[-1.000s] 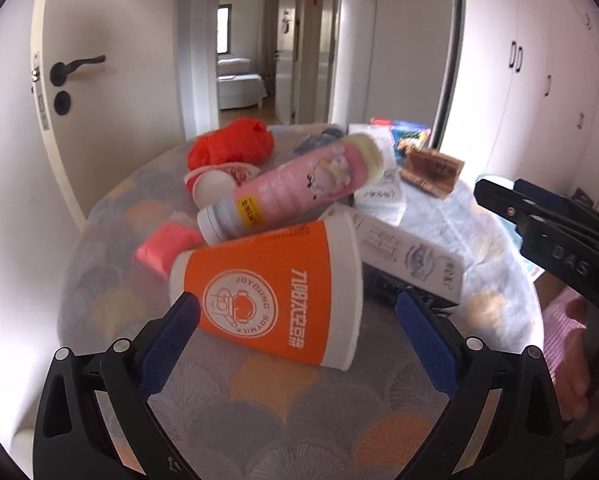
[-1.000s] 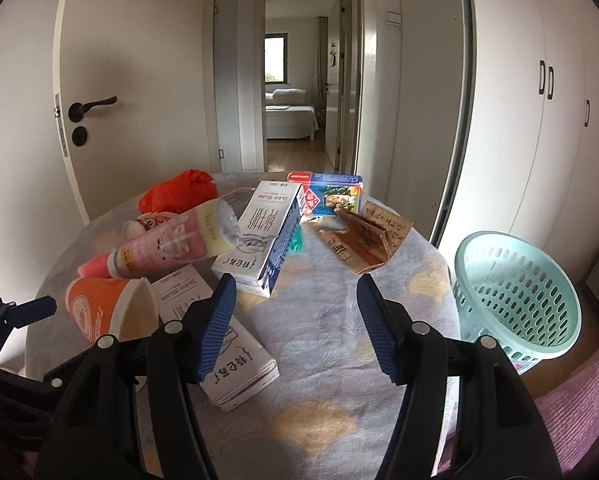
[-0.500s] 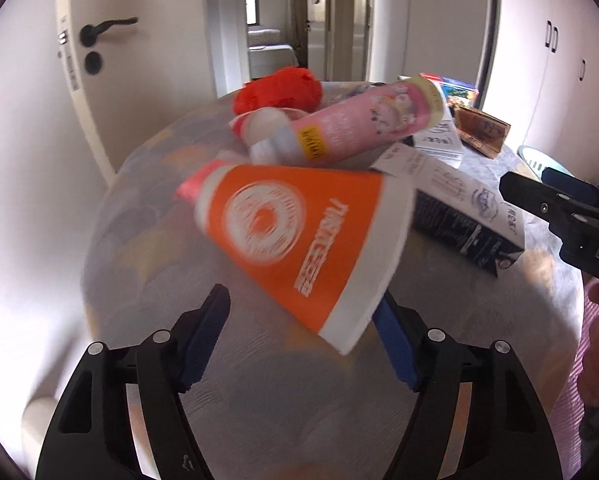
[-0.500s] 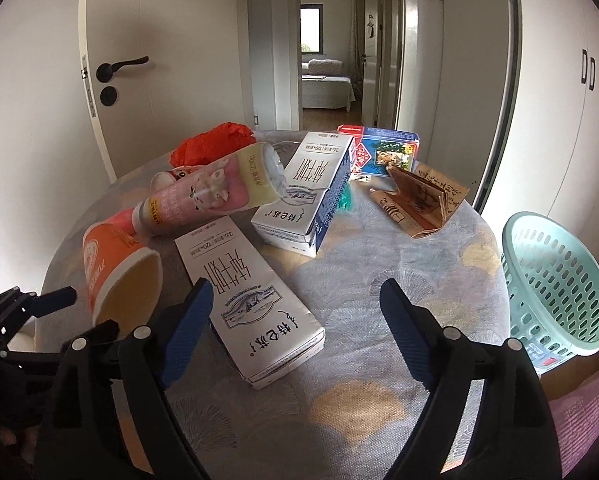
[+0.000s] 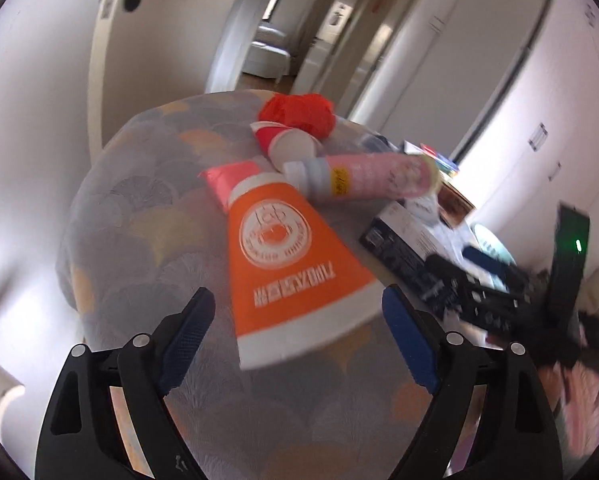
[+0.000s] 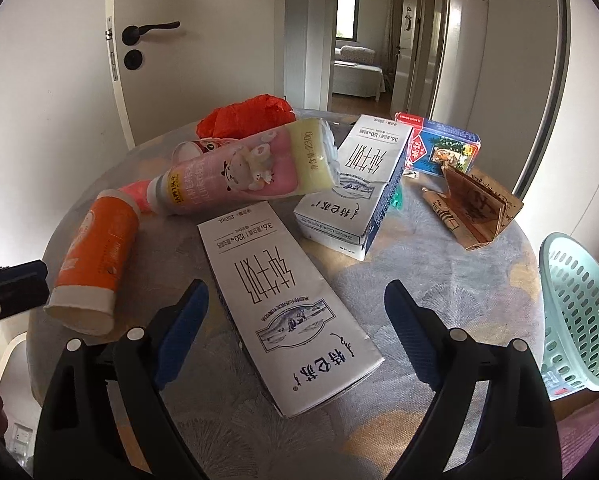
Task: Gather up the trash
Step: 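Grasp the orange paper cup with the left tool while the right tool grasps the white milk carton, then carry both items over the teal basket and open both tools to drop them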
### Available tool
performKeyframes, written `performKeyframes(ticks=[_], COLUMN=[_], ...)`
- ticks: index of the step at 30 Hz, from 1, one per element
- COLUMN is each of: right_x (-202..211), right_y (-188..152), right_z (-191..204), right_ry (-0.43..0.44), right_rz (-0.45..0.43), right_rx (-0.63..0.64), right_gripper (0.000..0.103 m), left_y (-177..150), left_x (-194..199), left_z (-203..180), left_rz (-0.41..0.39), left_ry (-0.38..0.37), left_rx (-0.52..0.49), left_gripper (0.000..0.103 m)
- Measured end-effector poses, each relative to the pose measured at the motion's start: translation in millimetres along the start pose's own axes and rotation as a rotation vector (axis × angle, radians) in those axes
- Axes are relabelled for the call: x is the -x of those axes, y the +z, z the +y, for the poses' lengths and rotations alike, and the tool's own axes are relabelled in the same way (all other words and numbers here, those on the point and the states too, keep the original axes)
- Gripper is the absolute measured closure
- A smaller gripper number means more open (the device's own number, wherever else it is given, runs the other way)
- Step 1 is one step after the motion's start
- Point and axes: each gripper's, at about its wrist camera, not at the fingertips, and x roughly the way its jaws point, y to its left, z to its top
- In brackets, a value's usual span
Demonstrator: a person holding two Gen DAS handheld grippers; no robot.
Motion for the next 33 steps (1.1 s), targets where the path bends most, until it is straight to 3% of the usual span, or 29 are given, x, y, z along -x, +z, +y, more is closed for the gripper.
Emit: performKeyframes(ticks=[4,7,9,13,16,21,22,24,27,33], right_x=[-4,-10,-12,-10,-6,-13,-12,-4,8,53], right_y=[1,1,0,-3,-6,-14,-14,-14,-12,-9], right_z=[-6,-8,-9,-6,0,13,13,12,11,-3], right_ry=[0.029,0.053,0.063,0.079,0.081,0.057,0.065,0.073,0.095,0.109], right_rz=[0.019,0.046,0.057,0.054,0.051,0.09,0.083,0.059,0.027,-0.067], right_rx=[-0.032,-0.05,-0.055,-0.042,-0.008,0.053,0.055,0.043,0.037,0.025], right_gripper=[0.018,0.018,0.023,0.028,0.034,0.036,0.041,0.049,0.05,0.05], left_y=[11,12,12,12,10,9,9,11,16,31], left_x=[-25,-37,-42,-52,-53,-47,-44,-37,-24,-2], left_z=[9,12,6,-15,-22,-24,-25,-28,-34,-63], left_rz=[0.062,0.088,0.096,0.128,0.135,0.119,0.11,0.092,0.055,-0.02], left_ry=[0.0,-0.041,-0.044,-0.034,-0.043,-0.044,-0.038,-0.034,-0.066,-0.071], left_rx=[0.084,0.131,0.125,0.066,0.059,0.061,0.055,0.044,0.027,-0.038], left_gripper=[0.021,0.021,0.023,0.04,0.042,0.049,0.051,0.053,0.059,0.059])
